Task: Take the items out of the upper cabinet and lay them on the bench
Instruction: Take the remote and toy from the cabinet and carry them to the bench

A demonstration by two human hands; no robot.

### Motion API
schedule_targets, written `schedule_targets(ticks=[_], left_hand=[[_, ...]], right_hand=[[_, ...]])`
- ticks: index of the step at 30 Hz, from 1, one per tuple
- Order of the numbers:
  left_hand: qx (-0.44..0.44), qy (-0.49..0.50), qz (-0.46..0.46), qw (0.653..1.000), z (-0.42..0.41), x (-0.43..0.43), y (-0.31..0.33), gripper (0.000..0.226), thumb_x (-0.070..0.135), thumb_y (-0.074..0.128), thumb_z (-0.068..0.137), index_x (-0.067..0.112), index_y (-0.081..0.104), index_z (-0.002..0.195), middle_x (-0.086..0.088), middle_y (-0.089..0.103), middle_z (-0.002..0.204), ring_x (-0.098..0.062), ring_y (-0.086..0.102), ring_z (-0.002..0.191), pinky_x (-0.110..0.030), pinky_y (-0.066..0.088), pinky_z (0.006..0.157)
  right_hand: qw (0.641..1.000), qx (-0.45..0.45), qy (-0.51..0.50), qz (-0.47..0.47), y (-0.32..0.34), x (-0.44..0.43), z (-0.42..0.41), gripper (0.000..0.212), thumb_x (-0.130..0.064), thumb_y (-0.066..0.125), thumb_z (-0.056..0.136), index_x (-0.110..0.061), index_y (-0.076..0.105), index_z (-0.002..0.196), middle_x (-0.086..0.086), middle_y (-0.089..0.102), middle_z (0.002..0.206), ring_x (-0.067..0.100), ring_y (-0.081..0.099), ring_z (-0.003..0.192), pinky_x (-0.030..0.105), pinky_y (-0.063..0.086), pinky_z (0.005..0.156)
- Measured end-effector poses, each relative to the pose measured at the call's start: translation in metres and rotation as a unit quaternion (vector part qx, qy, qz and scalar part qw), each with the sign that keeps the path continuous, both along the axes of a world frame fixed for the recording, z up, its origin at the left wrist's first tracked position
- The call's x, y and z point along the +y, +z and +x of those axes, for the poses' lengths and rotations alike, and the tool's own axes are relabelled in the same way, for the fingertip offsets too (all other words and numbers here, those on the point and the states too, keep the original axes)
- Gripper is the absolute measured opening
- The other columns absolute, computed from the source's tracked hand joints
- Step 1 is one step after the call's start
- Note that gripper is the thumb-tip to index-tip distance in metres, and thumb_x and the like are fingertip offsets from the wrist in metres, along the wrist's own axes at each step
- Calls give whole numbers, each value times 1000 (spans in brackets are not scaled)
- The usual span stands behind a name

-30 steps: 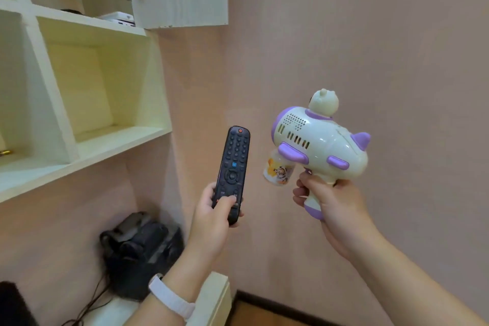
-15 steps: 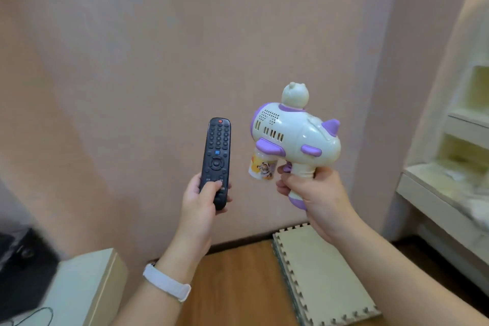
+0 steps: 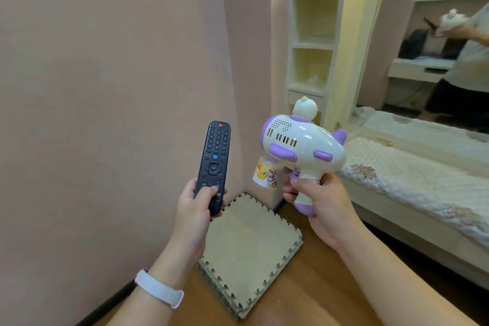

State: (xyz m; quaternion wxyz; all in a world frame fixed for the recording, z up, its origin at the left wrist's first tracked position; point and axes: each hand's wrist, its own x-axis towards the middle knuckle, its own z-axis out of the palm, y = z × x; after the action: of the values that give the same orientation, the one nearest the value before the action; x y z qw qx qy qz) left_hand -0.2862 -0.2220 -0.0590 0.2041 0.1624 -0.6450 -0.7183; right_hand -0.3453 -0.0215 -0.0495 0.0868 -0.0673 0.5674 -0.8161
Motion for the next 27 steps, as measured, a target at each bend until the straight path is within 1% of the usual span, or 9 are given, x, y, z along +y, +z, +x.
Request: schedule_targets(ticks=[5,7,10,12,15,18,21,24,27], left_hand=[[-11,-64,31,997,-65,-5,-14,16,4,46,94,14,59,95,-4,67,78,-15,57,60,-30,43,57],[-16,-89,33,995,-91,-13,-19,16,6,47,94,15,60,99,-3,68,80,-16,58,64,-30,44,58],[-16,-130,24,991,-128,-26,-29,16,8,48,94,14,60,103,-3,69,81,-16,59,66,-26,46,55],[-19,-156,31,987,-150,-30,-35,16,7,48,94,14,60,104,-5,69,84,-14,60,65,-20,46,52],[-34,-186,38,981,-179,-27,-45,17,7,49,95,15,60,104,-6,69,88,-9,58,62,-14,42,46],[-51,-223,36,973,-202,-16,-53,16,10,50,95,20,61,102,-5,70,88,-9,55,64,-12,41,46],[-65,-253,31,965,-226,-3,-62,20,14,51,95,20,61,110,-3,72,89,-11,57,69,-16,44,52],[-77,-271,30,959,-250,16,-67,20,16,51,95,23,61,111,-4,72,92,-13,60,76,-23,46,62],[-83,-292,23,953,-272,39,-70,19,15,50,96,23,61,109,-5,72,92,-11,60,73,-20,46,60]], right_hand=[[997,-33,-61,-18,-7,-7,-34,18,13,54,86,-2,61,92,18,63,86,22,59,70,39,52,70],[996,-40,-86,-6,-10,-14,-52,17,12,56,87,-1,59,98,19,62,88,24,60,72,43,56,77],[991,-39,-122,49,-18,-26,-78,18,8,59,86,-3,61,100,11,69,82,25,61,74,51,54,86],[987,-56,-140,60,-25,-34,-90,19,7,60,85,-4,61,102,10,72,84,24,62,73,49,55,86],[980,-85,-170,61,-37,-36,-103,22,7,62,85,-2,61,105,18,72,93,24,63,73,46,56,85],[972,-106,-198,71,-48,-25,-110,24,5,63,85,-1,61,108,19,71,93,25,65,75,46,56,85],[961,-116,-232,93,-56,-7,-119,26,0,65,84,-4,61,110,15,74,93,24,66,74,43,57,78],[952,-126,-261,98,-64,13,-131,27,-3,66,84,-5,62,111,15,74,97,23,66,73,38,54,69],[946,-137,-283,75,-70,36,-146,26,-2,66,83,-6,63,108,15,74,97,23,65,72,36,53,64]])
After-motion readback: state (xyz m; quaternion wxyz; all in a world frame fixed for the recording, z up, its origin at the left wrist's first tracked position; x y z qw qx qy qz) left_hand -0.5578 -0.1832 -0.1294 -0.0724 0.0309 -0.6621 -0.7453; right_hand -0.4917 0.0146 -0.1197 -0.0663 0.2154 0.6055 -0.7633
